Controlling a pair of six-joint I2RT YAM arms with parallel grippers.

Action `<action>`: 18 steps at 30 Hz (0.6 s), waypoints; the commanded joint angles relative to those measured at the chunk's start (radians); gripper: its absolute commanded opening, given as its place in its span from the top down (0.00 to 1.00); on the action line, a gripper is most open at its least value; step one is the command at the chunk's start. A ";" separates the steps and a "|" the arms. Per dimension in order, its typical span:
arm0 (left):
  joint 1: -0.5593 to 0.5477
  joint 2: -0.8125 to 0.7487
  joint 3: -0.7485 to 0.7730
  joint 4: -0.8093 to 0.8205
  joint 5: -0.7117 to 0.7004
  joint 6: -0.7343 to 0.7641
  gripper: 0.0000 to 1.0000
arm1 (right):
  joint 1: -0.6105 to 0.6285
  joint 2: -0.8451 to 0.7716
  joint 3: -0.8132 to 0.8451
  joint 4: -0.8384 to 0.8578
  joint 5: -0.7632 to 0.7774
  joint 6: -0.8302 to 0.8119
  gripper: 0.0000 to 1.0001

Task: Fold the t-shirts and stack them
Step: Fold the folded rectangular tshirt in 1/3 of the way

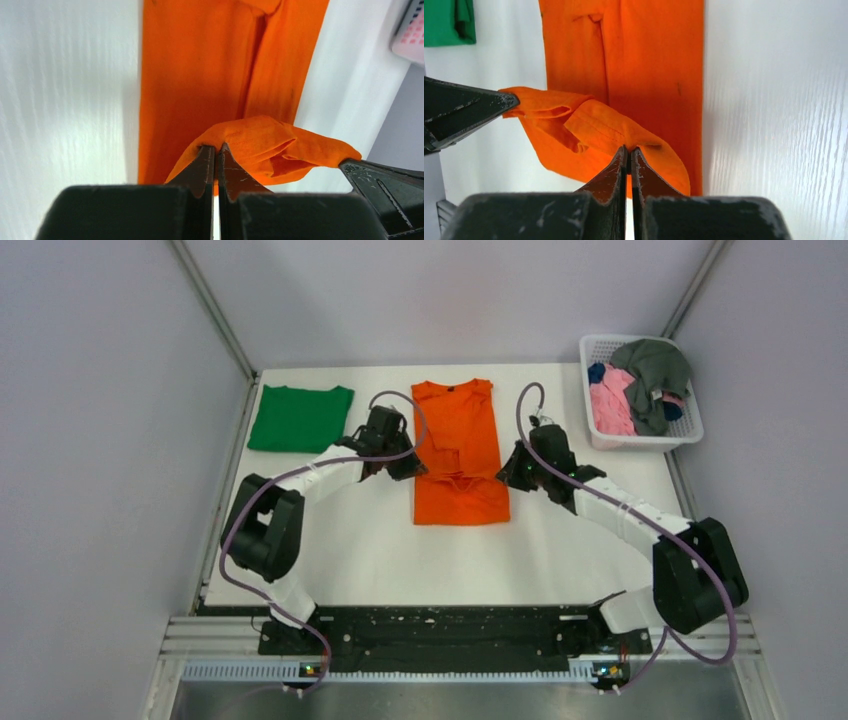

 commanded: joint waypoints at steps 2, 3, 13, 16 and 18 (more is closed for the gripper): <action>0.039 0.074 0.106 -0.035 0.024 0.061 1.00 | -0.046 0.118 0.111 0.092 -0.029 -0.052 1.00; 0.045 0.092 0.124 -0.040 0.026 0.065 1.00 | -0.052 0.141 0.125 0.094 -0.039 -0.057 1.00; 0.087 0.230 0.255 -0.073 0.042 0.080 0.95 | -0.094 0.314 0.226 0.127 -0.074 -0.090 0.99; 0.104 0.252 0.292 -0.084 0.043 0.078 0.78 | -0.112 0.366 0.273 0.121 -0.069 -0.087 0.88; 0.120 0.255 0.326 -0.096 0.051 0.079 0.65 | -0.123 0.386 0.304 0.111 -0.077 -0.091 0.63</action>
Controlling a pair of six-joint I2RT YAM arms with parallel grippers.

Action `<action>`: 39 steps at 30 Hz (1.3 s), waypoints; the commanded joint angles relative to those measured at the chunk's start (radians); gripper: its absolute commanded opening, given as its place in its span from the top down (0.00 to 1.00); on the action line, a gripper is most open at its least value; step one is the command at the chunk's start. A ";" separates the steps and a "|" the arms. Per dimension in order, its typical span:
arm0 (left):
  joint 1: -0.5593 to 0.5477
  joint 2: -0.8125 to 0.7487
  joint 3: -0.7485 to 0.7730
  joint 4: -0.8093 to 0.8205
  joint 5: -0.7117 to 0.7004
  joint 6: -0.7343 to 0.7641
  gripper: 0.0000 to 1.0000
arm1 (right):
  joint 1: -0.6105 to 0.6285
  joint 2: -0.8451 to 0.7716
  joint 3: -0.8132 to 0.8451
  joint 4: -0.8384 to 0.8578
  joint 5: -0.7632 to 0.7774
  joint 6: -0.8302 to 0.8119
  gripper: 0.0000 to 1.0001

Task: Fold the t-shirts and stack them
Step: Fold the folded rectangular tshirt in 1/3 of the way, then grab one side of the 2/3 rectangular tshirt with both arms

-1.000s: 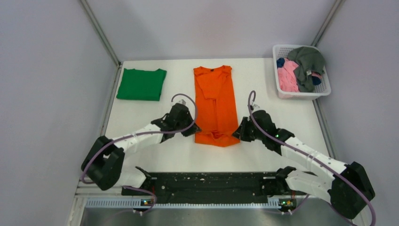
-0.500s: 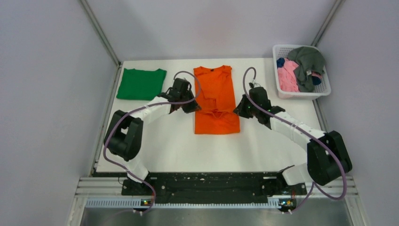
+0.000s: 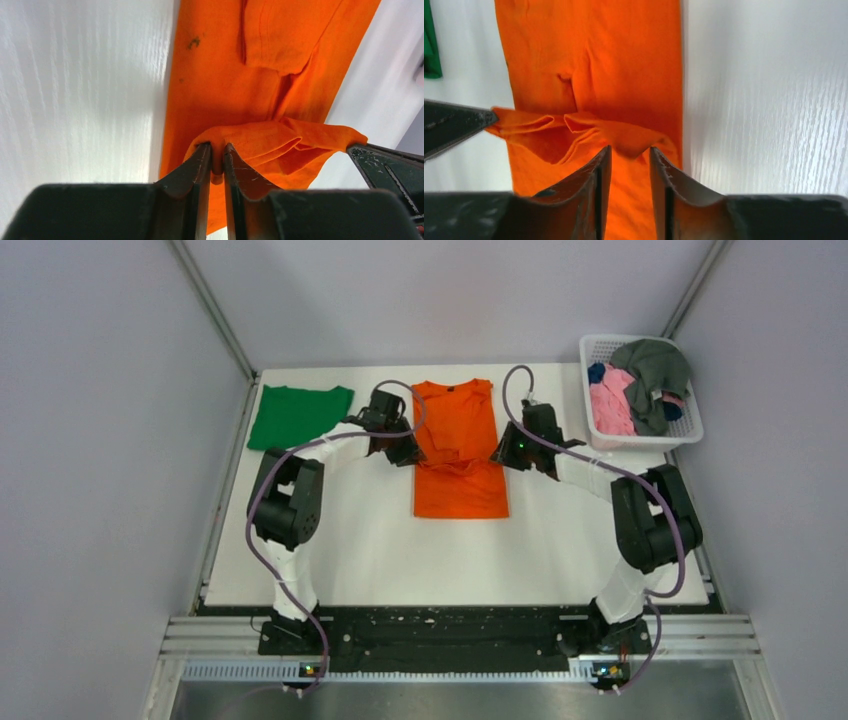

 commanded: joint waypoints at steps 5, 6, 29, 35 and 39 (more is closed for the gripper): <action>0.037 -0.091 0.049 0.008 0.008 0.006 0.02 | -0.032 -0.037 0.076 0.024 -0.030 -0.049 0.09; 0.034 -0.122 -0.001 0.025 0.016 0.002 0.01 | -0.032 -0.068 0.043 0.027 -0.031 -0.051 0.02; -0.093 -0.286 -0.564 0.217 0.045 -0.120 0.57 | -0.030 -0.298 -0.404 0.068 -0.144 0.098 0.26; -0.096 -0.261 -0.554 0.204 0.048 -0.119 0.99 | -0.027 -0.268 -0.422 0.064 -0.131 0.107 0.35; -0.095 -0.263 -0.560 0.197 0.038 -0.118 1.00 | -0.013 -0.230 -0.421 0.077 -0.133 0.113 0.43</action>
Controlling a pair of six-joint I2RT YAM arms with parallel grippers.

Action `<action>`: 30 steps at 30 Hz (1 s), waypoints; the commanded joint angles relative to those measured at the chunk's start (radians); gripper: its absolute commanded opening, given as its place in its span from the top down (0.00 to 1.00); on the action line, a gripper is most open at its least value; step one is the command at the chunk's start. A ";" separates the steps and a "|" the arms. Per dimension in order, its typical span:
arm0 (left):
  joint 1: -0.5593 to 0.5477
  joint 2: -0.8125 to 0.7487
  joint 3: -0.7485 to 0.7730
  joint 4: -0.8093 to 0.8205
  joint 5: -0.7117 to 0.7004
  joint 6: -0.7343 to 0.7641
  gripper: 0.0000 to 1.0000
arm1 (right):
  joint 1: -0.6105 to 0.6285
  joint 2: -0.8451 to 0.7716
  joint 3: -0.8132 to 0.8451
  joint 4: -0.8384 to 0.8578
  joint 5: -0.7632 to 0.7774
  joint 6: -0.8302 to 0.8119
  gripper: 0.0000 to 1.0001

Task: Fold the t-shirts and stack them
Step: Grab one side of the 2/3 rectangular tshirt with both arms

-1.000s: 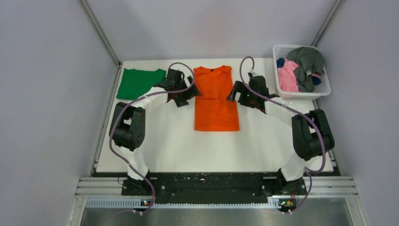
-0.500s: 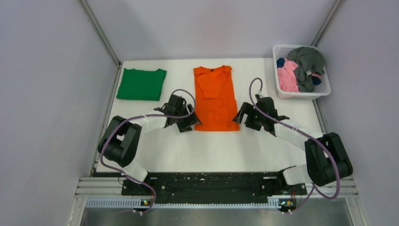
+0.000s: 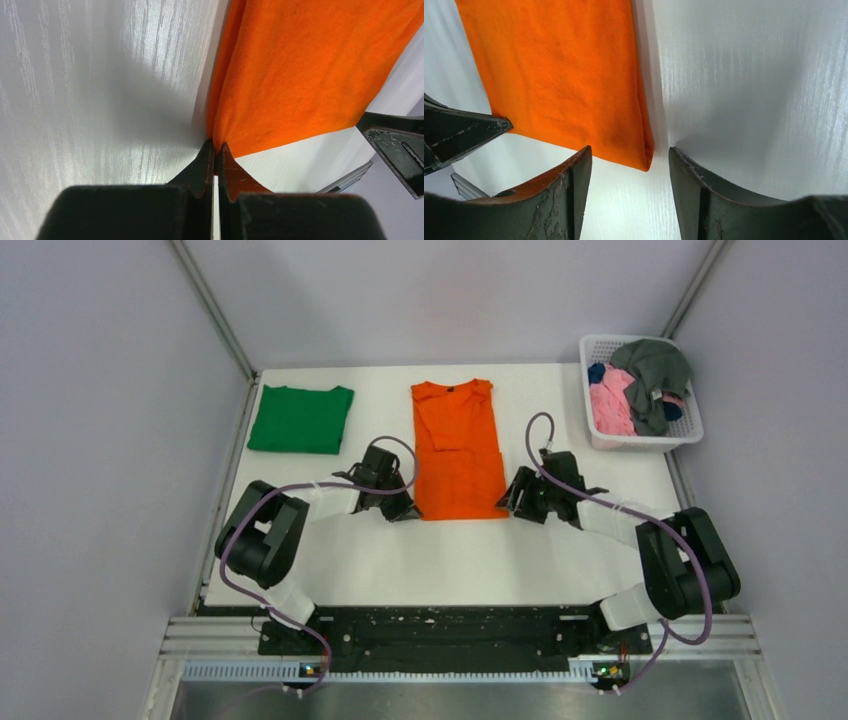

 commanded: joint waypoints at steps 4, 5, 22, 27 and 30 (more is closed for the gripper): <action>-0.005 0.017 -0.015 -0.007 -0.027 0.008 1.00 | 0.028 0.083 0.012 0.045 -0.009 0.009 0.54; -0.005 0.020 -0.014 -0.007 -0.026 0.008 1.00 | 0.030 0.090 0.016 0.037 -0.005 0.011 0.58; -0.244 -0.583 -0.310 -0.177 -0.081 -0.141 1.00 | 0.117 -0.365 -0.084 -0.417 -0.295 -0.085 1.00; -0.263 -0.756 -0.268 -0.250 -0.175 -0.116 1.00 | 0.117 -0.493 -0.022 -0.473 -0.332 -0.072 1.00; -0.260 -0.772 -0.237 -0.217 -0.252 -0.097 1.00 | 0.117 -0.492 0.064 -0.462 -0.281 -0.072 1.00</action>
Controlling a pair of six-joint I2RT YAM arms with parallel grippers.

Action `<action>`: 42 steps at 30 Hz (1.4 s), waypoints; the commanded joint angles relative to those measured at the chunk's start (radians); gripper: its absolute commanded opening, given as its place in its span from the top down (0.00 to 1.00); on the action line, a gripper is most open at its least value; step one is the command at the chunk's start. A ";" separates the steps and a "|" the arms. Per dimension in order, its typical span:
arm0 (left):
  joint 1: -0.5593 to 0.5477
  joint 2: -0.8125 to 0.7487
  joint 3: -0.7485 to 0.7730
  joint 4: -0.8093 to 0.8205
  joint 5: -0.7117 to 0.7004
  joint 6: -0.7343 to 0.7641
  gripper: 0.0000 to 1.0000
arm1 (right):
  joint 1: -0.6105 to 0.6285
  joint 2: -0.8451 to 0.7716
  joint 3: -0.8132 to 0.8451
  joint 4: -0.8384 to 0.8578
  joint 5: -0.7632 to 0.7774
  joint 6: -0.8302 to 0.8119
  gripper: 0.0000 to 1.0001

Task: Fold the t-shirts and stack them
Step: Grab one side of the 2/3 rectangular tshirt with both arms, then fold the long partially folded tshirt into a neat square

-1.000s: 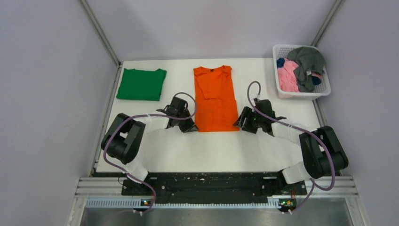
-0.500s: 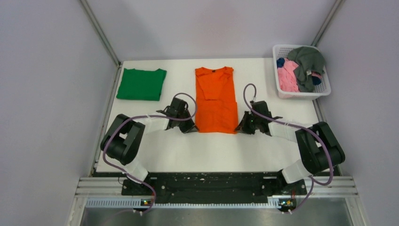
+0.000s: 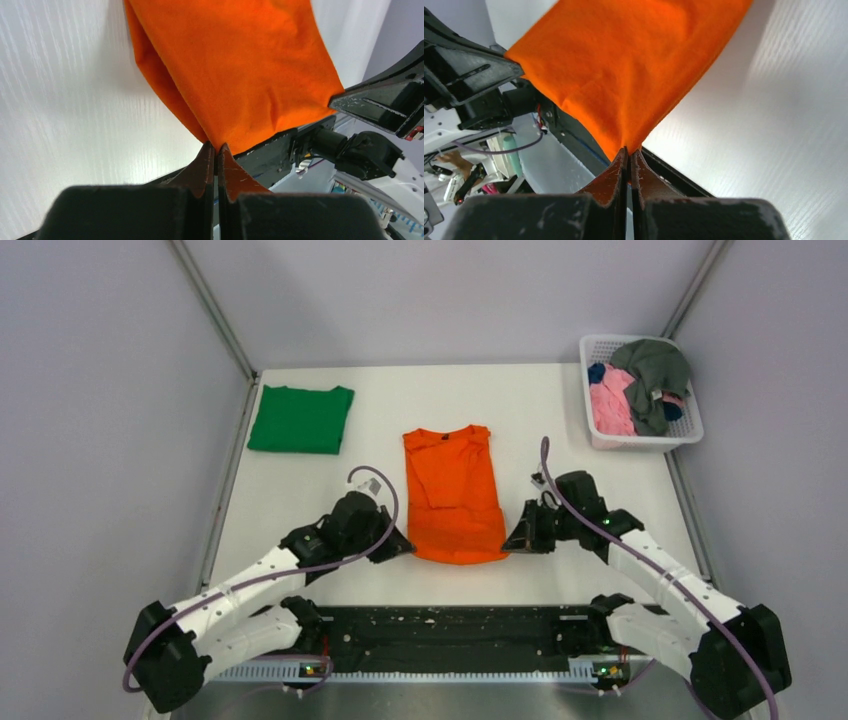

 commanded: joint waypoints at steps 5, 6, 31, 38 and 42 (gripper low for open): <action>0.060 0.063 0.225 -0.024 -0.233 0.108 1.00 | -0.009 0.088 0.283 0.026 0.140 -0.029 1.00; 0.082 0.091 0.255 -0.012 -0.231 0.129 1.00 | -0.020 0.124 0.317 0.031 0.139 -0.036 1.00; 0.445 0.999 1.033 0.016 0.096 0.374 1.00 | -0.214 0.859 0.800 0.274 0.073 -0.042 1.00; 0.463 1.165 1.242 -0.034 0.117 0.382 0.48 | -0.253 1.076 1.023 0.290 0.146 -0.052 0.50; 0.465 1.125 1.224 -0.042 0.139 0.403 0.01 | -0.252 1.013 1.055 0.214 0.195 -0.123 0.12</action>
